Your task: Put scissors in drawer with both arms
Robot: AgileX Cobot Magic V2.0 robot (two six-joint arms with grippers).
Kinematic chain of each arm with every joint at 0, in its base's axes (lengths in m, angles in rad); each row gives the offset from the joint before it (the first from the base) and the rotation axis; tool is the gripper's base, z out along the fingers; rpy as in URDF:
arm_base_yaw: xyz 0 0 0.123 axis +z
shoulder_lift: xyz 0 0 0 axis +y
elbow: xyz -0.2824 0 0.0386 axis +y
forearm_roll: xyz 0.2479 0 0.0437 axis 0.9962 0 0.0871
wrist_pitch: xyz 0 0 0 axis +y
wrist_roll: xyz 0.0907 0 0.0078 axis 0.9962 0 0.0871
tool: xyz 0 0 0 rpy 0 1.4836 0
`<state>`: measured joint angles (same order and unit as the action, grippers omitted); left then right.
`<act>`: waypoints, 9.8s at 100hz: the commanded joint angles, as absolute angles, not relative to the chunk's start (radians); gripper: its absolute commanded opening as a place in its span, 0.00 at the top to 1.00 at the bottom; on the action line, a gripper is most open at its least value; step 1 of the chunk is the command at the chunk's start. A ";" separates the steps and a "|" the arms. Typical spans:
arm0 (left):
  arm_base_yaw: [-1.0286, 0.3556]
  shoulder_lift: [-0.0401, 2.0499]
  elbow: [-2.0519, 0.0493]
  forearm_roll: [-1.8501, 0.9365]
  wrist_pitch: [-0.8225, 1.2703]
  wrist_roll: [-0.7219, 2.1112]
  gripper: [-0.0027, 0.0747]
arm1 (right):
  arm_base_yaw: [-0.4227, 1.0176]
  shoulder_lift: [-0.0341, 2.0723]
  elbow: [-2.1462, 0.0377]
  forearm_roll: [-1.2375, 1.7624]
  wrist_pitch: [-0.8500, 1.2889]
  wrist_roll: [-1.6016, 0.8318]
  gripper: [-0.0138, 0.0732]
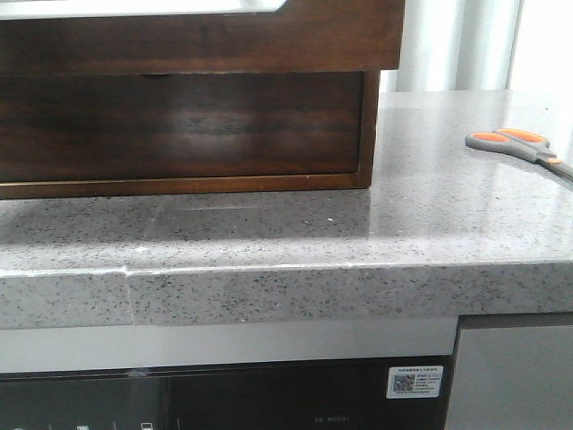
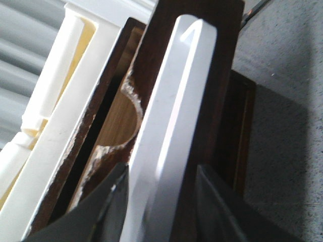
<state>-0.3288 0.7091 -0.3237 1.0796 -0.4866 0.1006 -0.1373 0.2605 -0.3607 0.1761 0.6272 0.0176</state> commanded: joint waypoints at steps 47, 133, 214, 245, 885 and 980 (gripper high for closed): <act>-0.333 0.601 -0.347 1.012 -0.654 -0.087 0.62 | -0.142 0.351 -0.400 0.184 0.558 0.007 0.98; -0.333 0.378 -0.347 0.640 -0.571 -0.217 0.96 | -0.133 1.202 -1.051 0.250 0.738 -0.165 0.55; -0.333 0.321 -0.376 0.541 -0.276 -0.522 0.96 | -0.110 1.741 -1.597 0.209 1.056 -0.253 0.55; -0.333 0.321 -0.546 0.417 0.116 -0.530 0.96 | -0.110 1.788 -1.599 0.175 1.045 -0.241 0.55; -0.333 0.321 -0.569 0.050 0.409 -0.125 0.96 | 0.682 1.270 -2.195 0.153 1.231 -0.521 0.95; -0.333 0.321 -0.569 0.034 0.409 -0.070 0.96 | 0.682 0.336 -0.674 0.057 0.317 -0.259 0.95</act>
